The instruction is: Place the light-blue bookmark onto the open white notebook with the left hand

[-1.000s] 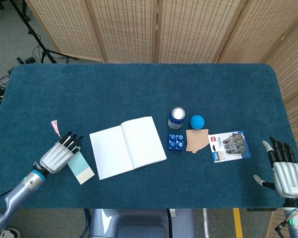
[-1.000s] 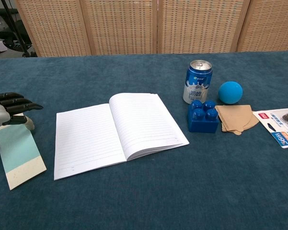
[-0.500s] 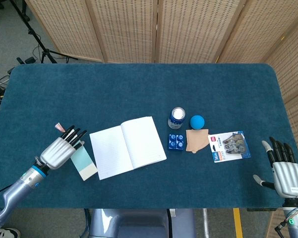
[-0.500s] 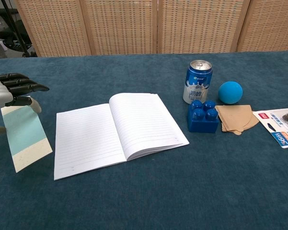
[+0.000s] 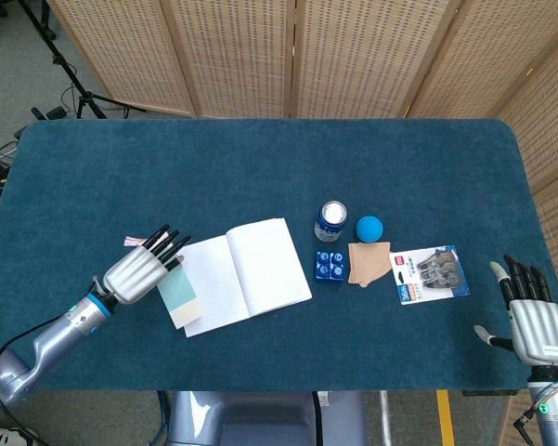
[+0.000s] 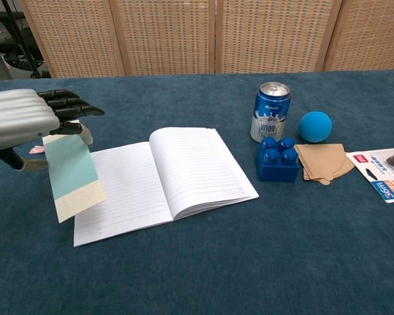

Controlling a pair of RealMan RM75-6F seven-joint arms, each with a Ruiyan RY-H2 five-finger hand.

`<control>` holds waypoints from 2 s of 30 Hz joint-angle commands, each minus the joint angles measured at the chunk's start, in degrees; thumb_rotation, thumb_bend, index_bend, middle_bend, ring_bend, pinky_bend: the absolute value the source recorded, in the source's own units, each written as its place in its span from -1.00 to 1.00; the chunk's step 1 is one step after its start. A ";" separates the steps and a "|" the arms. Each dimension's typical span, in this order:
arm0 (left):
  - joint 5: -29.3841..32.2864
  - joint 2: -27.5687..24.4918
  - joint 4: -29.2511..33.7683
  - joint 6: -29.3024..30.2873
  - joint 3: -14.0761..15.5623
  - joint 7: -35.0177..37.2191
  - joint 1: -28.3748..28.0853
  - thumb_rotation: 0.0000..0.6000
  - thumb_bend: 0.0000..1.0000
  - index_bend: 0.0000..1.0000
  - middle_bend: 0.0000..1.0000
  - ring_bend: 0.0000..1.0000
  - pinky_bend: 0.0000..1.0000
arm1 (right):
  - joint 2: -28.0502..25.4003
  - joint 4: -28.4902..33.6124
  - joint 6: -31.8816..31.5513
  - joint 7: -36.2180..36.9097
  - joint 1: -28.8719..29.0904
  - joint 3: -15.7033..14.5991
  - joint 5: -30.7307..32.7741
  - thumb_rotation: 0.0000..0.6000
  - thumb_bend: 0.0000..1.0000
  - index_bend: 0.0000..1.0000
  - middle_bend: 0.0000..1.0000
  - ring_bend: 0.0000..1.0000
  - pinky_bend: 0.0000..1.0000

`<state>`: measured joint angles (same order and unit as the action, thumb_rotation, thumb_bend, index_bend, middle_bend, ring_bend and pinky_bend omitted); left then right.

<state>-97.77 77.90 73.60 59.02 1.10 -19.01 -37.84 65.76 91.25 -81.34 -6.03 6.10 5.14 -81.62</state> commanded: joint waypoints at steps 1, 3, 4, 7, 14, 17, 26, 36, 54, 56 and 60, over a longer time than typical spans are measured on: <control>0.35 1.93 -2.01 -1.91 -0.62 0.57 -1.74 1.00 -0.39 -0.24 -1.00 -1.00 -1.00 | 0.15 -0.39 0.72 0.06 0.38 0.25 0.65 1.00 -0.84 -0.94 -1.00 -1.00 -1.00; 0.32 3.30 -3.46 -3.15 -0.80 0.74 -2.93 1.00 -0.39 -0.24 -1.00 -1.00 -1.00 | 0.29 -0.70 1.40 0.11 0.66 0.46 1.34 1.00 -0.84 -0.94 -1.00 -1.00 -1.00; 0.33 3.93 -4.13 -3.62 -0.90 0.75 -3.43 1.00 -0.40 -0.24 -1.00 -1.00 -1.00 | 0.34 -0.83 1.74 0.20 0.79 0.55 1.67 1.00 -0.84 -0.94 -1.00 -1.00 -1.00; 0.41 6.18 -6.31 -4.79 -1.34 1.27 -5.00 1.00 -0.40 -0.24 -1.00 -1.00 -1.00 | 0.43 -1.34 2.89 0.47 1.22 0.84 2.76 1.00 -0.84 -0.94 -1.00 -1.00 -1.00; 0.91 10.43 -9.76 -6.99 -1.88 2.96 -7.99 1.00 -0.39 -0.24 -1.00 -1.00 -1.00 | 0.56 -2.63 4.78 1.36 1.92 1.44 4.81 1.00 -0.83 -0.94 -1.00 -1.00 -1.00; 1.18 11.49 -10.14 -7.46 -1.96 3.25 -8.75 1.00 -0.40 -0.24 -1.00 -1.00 -1.00 | 0.57 -3.07 5.13 1.76 2.02 1.61 5.35 1.00 -0.82 -0.94 -1.00 -1.00 -1.00; 2.10 13.21 -10.49 -8.62 -2.06 3.65 -10.16 1.00 -0.39 -0.24 -1.00 -1.00 -1.00 | 0.49 -3.61 5.66 2.33 2.15 1.67 5.98 1.00 -0.82 -0.94 -1.00 -1.00 -1.00; 2.89 13.65 -10.86 -9.20 -1.35 3.31 -10.92 1.00 -0.39 -0.24 -1.00 -1.00 -1.00 | 0.48 -3.55 5.33 2.10 2.01 1.54 6.07 1.00 -0.82 -0.94 -1.00 -1.00 -1.00; 3.42 14.72 -10.51 -7.94 -0.59 2.55 -11.35 1.00 -0.40 -0.24 -1.00 -1.00 -1.00 | 0.72 -3.31 4.62 1.92 2.05 1.26 5.26 1.00 -0.82 -0.94 -1.00 -1.00 -1.00; 3.56 14.78 -10.41 -7.84 -0.55 2.33 -11.31 1.00 -0.40 -0.27 -1.00 -1.00 -1.00 | 0.71 -3.38 4.32 2.12 1.96 1.26 5.07 1.00 -0.82 -0.94 -1.00 -1.00 -1.00; 4.18 14.46 -10.15 -7.59 -0.65 1.38 -11.05 1.00 -0.41 -0.49 -1.00 -1.00 -1.00 | 0.80 -3.70 3.79 2.59 1.85 1.28 4.62 1.00 -0.82 -0.94 -1.00 -1.00 -1.00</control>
<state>-93.73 92.47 63.37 51.30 0.50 -17.45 -48.98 66.54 87.61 -77.50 -3.50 7.97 6.42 -76.95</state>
